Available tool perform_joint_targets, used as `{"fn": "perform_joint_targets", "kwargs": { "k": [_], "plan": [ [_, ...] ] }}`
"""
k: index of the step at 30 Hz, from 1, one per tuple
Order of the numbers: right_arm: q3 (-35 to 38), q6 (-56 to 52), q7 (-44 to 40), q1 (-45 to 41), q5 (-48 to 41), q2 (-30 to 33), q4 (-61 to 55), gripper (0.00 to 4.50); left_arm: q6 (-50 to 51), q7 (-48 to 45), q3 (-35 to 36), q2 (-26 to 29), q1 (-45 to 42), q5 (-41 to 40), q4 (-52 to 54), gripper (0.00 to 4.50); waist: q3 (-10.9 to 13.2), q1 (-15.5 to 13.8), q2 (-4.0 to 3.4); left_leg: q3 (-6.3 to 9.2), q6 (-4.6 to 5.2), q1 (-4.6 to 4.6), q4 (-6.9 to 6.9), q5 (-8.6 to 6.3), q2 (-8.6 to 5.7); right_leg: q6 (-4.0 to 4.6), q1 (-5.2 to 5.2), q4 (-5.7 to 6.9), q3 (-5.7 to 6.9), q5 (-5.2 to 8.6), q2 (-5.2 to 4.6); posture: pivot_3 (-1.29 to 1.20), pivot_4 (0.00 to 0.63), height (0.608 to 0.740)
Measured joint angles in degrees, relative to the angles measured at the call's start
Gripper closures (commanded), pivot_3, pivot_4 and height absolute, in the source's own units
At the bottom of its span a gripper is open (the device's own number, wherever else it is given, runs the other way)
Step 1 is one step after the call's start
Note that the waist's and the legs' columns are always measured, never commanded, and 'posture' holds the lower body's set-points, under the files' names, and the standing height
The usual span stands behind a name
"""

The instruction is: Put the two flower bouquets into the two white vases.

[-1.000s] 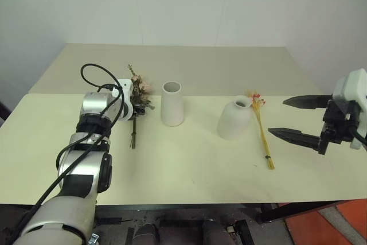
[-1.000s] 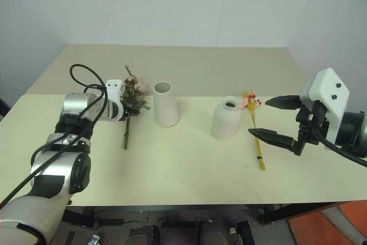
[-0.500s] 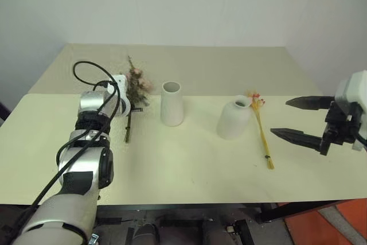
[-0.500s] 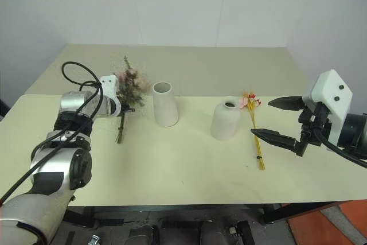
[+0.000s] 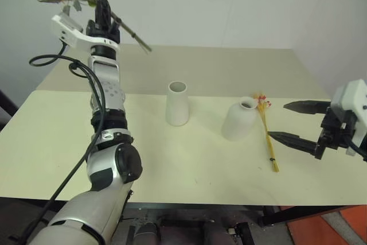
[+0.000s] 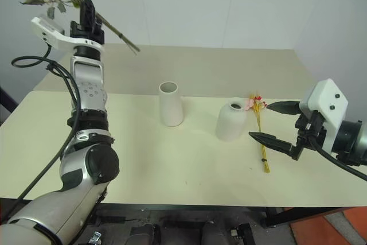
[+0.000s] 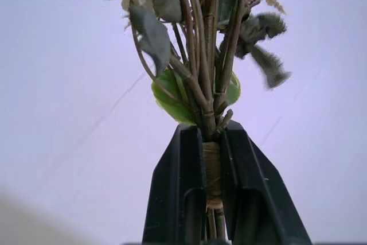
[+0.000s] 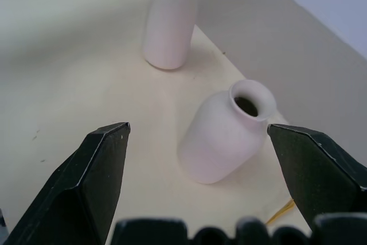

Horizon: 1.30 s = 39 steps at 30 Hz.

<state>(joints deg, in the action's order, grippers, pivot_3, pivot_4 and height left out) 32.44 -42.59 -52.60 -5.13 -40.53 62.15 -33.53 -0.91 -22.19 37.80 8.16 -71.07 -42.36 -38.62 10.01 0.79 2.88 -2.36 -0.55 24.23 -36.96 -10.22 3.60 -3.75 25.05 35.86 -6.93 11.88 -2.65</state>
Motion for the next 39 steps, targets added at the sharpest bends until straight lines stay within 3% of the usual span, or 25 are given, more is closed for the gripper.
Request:
{"fn": "perform_joint_targets", "kwargs": {
  "k": [14,20,34,39],
  "plan": [
    [8.56,-3.13,4.63,8.54,-0.72,-3.0,-7.68,0.0,10.9,-13.42,-10.36,1.78,3.55,1.03,-2.66,4.41,0.0,0.49,0.0,0.1,0.0,-0.06,-0.03,0.0,-0.04,-0.02,-0.05,0.04,0.0,-0.01,0.02,0.0,0.15,0.74],
    [9.18,-3.57,5.25,8.75,-0.71,-2.9,-7.59,0.0,9.36,-15.68,-13.46,1.21,5.74,4.02,-2.78,4.41,0.0,0.32,0.01,0.12,0.01,-0.02,-0.02,0.0,-0.05,-0.02,-0.05,-0.01,0.0,0.0,0.01,0.0,0.15,0.74],
    [10.69,-3.66,5.29,9.87,-0.33,-2.91,-7.57,0.0,4.9,-21.35,-12.0,0.13,5.85,4.08,-11.76,4.41,0.0,0.17,0.01,0.15,0.01,0.0,-0.03,0.0,-0.07,-0.02,-0.05,-0.01,0.01,0.0,0.01,0.0,0.15,0.74],
    [10.95,-3.66,5.29,10.12,-0.27,-2.91,-7.52,0.0,0.53,-25.38,-15.16,0.09,5.86,8.32,-12.17,4.41,0.0,0.17,0.01,0.16,0.01,0.0,-0.03,0.0,-0.08,-0.02,-0.05,-0.01,0.01,0.0,0.01,0.0,0.15,0.74]
  ]
}}
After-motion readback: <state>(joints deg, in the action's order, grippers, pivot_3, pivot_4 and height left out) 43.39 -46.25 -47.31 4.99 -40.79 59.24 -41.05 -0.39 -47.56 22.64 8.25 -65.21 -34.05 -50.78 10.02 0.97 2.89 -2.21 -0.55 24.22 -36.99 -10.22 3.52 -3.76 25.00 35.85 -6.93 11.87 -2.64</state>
